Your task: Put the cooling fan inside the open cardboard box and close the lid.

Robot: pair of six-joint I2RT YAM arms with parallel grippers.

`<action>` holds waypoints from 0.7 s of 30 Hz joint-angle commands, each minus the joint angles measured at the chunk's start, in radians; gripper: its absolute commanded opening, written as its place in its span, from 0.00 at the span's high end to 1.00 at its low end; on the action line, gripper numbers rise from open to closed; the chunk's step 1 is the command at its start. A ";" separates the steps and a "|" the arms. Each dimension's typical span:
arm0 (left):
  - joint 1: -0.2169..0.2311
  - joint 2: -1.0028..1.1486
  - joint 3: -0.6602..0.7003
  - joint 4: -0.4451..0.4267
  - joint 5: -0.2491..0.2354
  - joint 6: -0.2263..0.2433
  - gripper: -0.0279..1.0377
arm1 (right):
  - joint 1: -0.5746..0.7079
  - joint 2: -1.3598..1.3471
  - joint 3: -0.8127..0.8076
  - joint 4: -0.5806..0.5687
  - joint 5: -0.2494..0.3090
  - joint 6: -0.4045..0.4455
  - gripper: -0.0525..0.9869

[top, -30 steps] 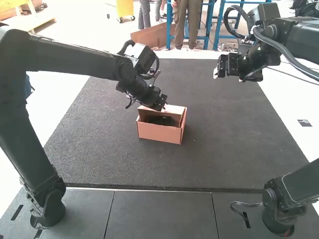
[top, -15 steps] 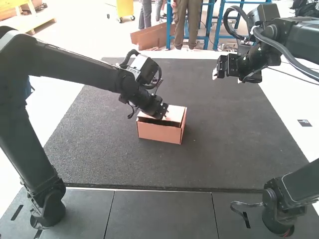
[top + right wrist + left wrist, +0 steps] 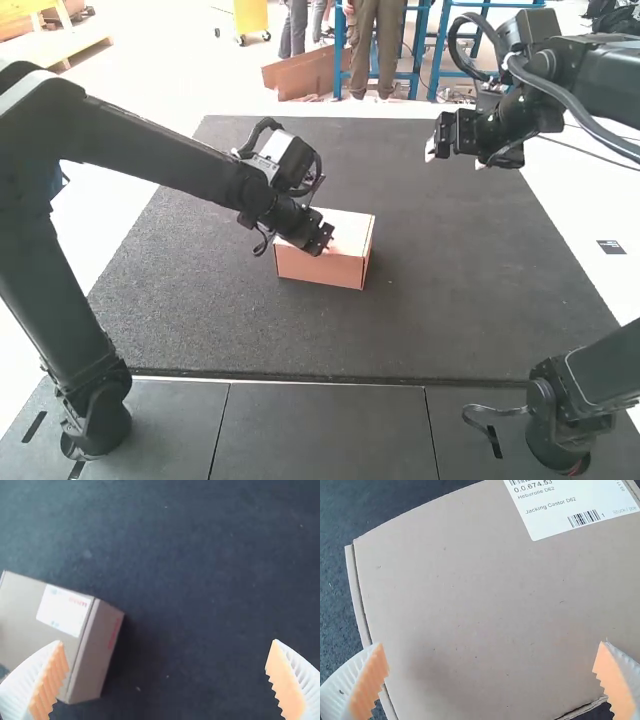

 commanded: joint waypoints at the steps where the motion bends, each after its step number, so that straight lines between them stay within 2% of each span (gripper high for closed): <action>1: -0.008 -0.005 -0.022 -0.001 -0.025 0.022 0.06 | -0.021 -0.010 0.031 0.001 -0.012 0.010 0.08; 5: -0.003 -0.036 0.016 -0.010 -0.025 0.024 0.06 | -0.021 -0.009 0.039 -0.002 -0.012 0.010 0.08; 7: 0.003 -0.079 0.074 -0.035 -0.025 0.028 0.06 | -0.021 -0.009 0.039 -0.008 -0.011 0.009 0.08; 10: 0.040 -0.145 0.208 -0.089 -0.023 0.030 0.06 | -0.021 -0.012 0.033 -0.011 -0.009 0.003 0.08; 12: 0.061 -0.176 0.292 -0.138 -0.012 0.012 0.06 | -0.022 -0.012 0.033 -0.015 -0.008 -0.002 0.08; 14: 0.079 -0.205 0.352 -0.167 0.021 -0.013 0.06 | -0.022 -0.015 0.031 -0.015 -0.008 -0.013 0.08; 18: 0.109 -0.257 0.366 -0.187 0.043 -0.025 0.06 | -0.021 -0.045 0.014 0.002 -0.011 -0.056 0.08; 21: 0.116 -0.311 0.320 -0.158 0.075 -0.027 0.06 | -0.021 -0.090 -0.030 0.088 -0.017 -0.086 0.08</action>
